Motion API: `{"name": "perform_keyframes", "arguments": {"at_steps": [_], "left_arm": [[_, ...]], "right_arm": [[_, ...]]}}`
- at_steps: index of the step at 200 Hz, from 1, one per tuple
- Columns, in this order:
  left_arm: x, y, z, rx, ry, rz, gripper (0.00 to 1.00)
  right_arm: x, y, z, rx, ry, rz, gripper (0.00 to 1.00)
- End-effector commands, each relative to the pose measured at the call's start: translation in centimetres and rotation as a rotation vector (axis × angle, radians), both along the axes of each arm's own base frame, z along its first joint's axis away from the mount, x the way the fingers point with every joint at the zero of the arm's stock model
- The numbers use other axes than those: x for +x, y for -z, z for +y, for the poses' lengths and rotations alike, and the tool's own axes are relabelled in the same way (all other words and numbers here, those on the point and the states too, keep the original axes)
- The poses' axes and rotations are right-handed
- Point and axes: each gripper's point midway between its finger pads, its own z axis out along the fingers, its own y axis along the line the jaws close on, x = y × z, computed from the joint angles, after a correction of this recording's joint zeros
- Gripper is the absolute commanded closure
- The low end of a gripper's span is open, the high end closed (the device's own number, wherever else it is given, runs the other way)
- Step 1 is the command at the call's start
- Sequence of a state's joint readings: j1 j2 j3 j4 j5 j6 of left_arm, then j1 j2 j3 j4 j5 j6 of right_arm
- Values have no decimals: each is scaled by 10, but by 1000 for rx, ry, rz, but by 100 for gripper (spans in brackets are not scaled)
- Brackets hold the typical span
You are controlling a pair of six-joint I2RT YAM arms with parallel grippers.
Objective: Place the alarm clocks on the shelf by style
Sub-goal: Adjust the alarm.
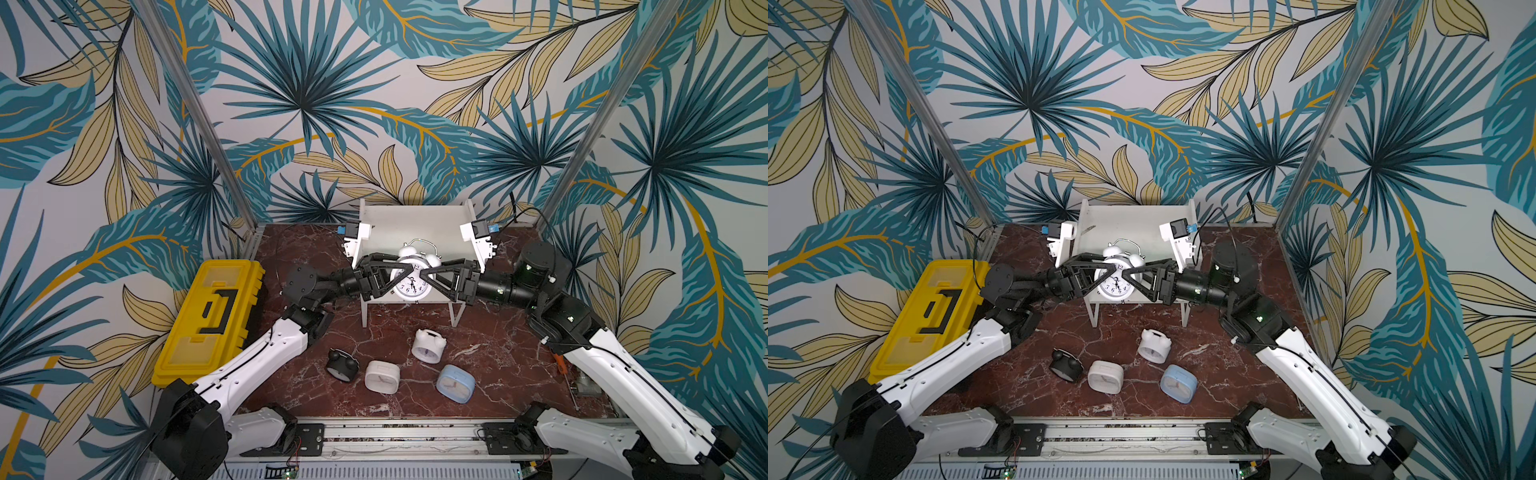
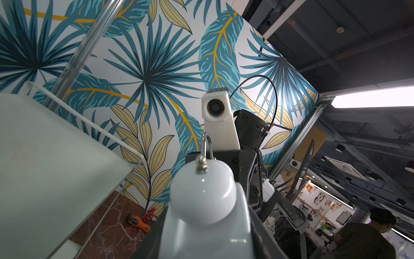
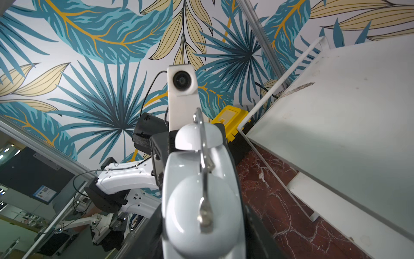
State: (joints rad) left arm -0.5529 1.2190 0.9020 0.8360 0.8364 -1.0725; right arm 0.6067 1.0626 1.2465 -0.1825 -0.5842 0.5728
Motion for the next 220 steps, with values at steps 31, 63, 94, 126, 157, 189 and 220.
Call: {"name": "perform_keyframes", "arguments": {"at_steps": [31,63,94,126,157,189,220], "left_arm": [[-10,-17,6,-22,-29,-106,8],[-22,-20,16,-39,-17,-144,0],[-26,-17,24,-31,-20,-132,2],[-28,-22,29,-27,-19,-138,30],[-25,-25,31,-27,-31,-143,55],[-23,-31,35,-48,-47,-155,66],[-22,-33,33,-27,-49,-166,68]], "right_arm": [[-7,-17,1,53,-27,-23,77],[-7,-40,0,107,-21,-81,79],[-4,-52,7,130,-51,-97,80],[-1,-53,10,113,-53,-104,81],[-2,-53,10,102,-58,-103,80],[-7,-46,11,49,-83,-83,72],[-21,-24,6,-106,-129,-46,37]]}}
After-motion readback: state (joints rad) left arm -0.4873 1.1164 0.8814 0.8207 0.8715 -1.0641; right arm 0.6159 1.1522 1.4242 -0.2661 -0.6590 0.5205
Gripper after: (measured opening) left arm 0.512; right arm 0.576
